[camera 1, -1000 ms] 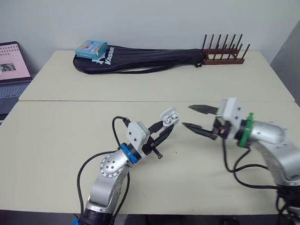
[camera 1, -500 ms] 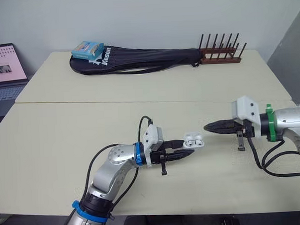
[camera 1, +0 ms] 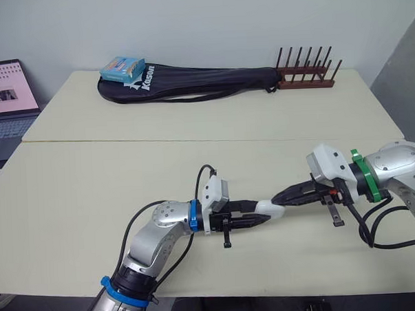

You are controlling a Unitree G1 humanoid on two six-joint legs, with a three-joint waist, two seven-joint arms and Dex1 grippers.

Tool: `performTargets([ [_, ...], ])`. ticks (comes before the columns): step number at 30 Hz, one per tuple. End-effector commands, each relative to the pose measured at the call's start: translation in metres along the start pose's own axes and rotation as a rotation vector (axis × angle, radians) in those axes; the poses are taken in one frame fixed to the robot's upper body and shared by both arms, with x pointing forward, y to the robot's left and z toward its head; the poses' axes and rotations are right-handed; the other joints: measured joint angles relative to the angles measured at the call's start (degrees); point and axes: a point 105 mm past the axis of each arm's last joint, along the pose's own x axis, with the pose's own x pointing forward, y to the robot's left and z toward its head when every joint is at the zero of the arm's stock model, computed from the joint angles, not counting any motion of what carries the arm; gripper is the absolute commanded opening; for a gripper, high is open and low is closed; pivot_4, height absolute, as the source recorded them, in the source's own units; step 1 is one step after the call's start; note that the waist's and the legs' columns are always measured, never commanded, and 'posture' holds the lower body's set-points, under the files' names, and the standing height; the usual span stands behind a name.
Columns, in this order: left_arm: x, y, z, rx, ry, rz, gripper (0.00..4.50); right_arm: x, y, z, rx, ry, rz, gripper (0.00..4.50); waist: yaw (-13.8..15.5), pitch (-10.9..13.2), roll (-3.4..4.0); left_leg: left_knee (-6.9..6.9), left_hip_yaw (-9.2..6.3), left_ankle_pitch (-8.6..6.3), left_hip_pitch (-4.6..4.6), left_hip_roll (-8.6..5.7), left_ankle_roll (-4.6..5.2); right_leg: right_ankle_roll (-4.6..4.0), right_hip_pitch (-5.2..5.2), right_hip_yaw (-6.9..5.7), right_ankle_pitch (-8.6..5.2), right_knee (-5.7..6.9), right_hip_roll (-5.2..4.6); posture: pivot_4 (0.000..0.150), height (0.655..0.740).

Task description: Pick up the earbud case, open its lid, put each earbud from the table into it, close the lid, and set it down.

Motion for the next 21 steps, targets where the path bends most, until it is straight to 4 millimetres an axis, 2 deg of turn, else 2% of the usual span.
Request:
performTargets([
  [1, 0.002, -0.001, 0.014, 0.034, -0.047, -0.009, 0.78, -0.001, 0.002, -0.004, -0.010, 0.029, -0.002, 0.00, 0.0, 0.0, 0.00, 0.00, 0.02, 0.00, 0.00, -0.01, 0.00, 0.00, -0.01, 0.03, 0.00, 0.00, 0.00, 0.150, 0.7274],
  [6, 0.002, 0.000, 0.013, -0.034, -0.050, 0.003, 0.78, -0.005, -0.001, -0.006, -0.010, 0.032, -0.042, 0.00, 0.0, 0.0, 0.00, 0.00, 0.01, 0.00, 0.00, 0.00, 0.00, 0.00, -0.01, 0.01, 0.00, 0.00, 0.00, 0.150, 0.7274],
  [12, 0.000, 0.008, -0.011, -0.341, 0.104, 0.054, 0.78, -0.021, -0.004, -0.011, 0.004, 0.043, -0.169, 0.00, 0.1, 0.0, -0.01, 0.01, -0.02, 0.00, -0.01, -0.02, 0.00, 0.01, 0.00, -0.01, 0.00, 0.01, 0.00, 0.150, 0.7274],
  [16, 0.003, 0.018, -0.019, -0.571, 0.144, 0.107, 0.78, -0.019, 0.003, -0.024, -0.027, 0.067, -0.244, 0.00, 0.1, 0.0, -0.03, 0.03, -0.06, 0.00, -0.05, -0.03, 0.00, 0.02, 0.01, -0.04, -0.01, 0.00, 0.00, 0.150, 0.7274],
  [21, 0.002, 0.037, -0.038, -0.682, 0.196, 0.215, 0.78, -0.019, 0.018, -0.039, -0.039, 0.118, -0.247, 0.00, 0.1, 0.0, -0.02, 0.04, -0.06, 0.01, -0.04, -0.07, -0.02, 0.02, 0.02, -0.03, -0.01, 0.00, 0.00, 0.150, 0.7274],
])
